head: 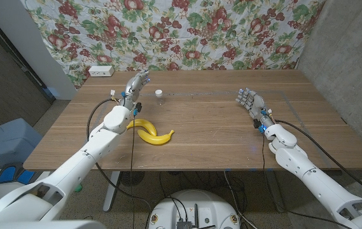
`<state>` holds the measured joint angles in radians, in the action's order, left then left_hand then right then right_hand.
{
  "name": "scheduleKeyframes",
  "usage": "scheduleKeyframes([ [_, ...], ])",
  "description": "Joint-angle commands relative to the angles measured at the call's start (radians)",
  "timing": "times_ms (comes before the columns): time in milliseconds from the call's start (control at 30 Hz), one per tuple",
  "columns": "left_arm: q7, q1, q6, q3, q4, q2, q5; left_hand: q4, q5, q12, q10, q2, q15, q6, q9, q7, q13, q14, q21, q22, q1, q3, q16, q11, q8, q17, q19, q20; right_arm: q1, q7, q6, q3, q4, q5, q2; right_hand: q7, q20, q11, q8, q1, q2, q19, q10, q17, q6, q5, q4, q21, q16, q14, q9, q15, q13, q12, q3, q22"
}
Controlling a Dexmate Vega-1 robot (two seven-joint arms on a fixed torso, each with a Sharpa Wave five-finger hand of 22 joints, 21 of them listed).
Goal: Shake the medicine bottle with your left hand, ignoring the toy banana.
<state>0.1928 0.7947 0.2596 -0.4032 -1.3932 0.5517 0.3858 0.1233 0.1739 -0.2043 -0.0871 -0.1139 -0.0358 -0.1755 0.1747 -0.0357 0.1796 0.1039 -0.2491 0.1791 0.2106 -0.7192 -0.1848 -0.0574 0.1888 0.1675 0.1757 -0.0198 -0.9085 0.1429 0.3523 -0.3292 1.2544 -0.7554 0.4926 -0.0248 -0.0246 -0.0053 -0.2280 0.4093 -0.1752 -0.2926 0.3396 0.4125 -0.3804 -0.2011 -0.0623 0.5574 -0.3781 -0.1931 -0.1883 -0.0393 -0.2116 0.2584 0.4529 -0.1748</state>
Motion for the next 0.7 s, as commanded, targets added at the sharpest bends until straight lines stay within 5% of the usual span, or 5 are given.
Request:
scheduleKeyframes([
  [33, 0.047, -0.008, -0.077, -0.013, -0.044, 0.028, -0.058, 0.03, 0.002, 0.004, -0.001, 0.008, -0.034, -0.001, 0.002, -0.009, 0.003, 0.008, 0.004, 0.001, 0.026, -0.001, 0.002, -0.01, 0.002, 0.002, 0.009, 0.0, -0.004, -0.008, 0.004, -0.003, 0.006, 0.005, -0.004, 0.002, 0.002, 0.002, 0.0, 0.005, 0.003, -0.002, 0.004, 0.003, -0.009, 0.002, -0.007, -0.003, 0.003, -0.011, -0.004, -0.001, -0.003, -0.002, -0.002, -0.001],
  [700, 0.162, -0.005, -0.236, -0.043, -0.15, 0.059, -0.186, 0.073, -0.001, 0.005, -0.009, 0.068, -0.045, 0.026, 0.004, -0.016, 0.005, 0.032, 0.006, 0.002, 0.084, 0.013, -0.003, -0.023, 0.006, 0.004, 0.039, -0.001, -0.037, -0.018, 0.005, -0.001, 0.044, 0.006, 0.009, 0.0, 0.003, 0.005, 0.003, 0.001, 0.004, -0.004, 0.008, 0.001, -0.012, 0.002, -0.01, -0.007, 0.003, -0.012, -0.004, 0.003, -0.003, -0.004, -0.004, -0.001],
])
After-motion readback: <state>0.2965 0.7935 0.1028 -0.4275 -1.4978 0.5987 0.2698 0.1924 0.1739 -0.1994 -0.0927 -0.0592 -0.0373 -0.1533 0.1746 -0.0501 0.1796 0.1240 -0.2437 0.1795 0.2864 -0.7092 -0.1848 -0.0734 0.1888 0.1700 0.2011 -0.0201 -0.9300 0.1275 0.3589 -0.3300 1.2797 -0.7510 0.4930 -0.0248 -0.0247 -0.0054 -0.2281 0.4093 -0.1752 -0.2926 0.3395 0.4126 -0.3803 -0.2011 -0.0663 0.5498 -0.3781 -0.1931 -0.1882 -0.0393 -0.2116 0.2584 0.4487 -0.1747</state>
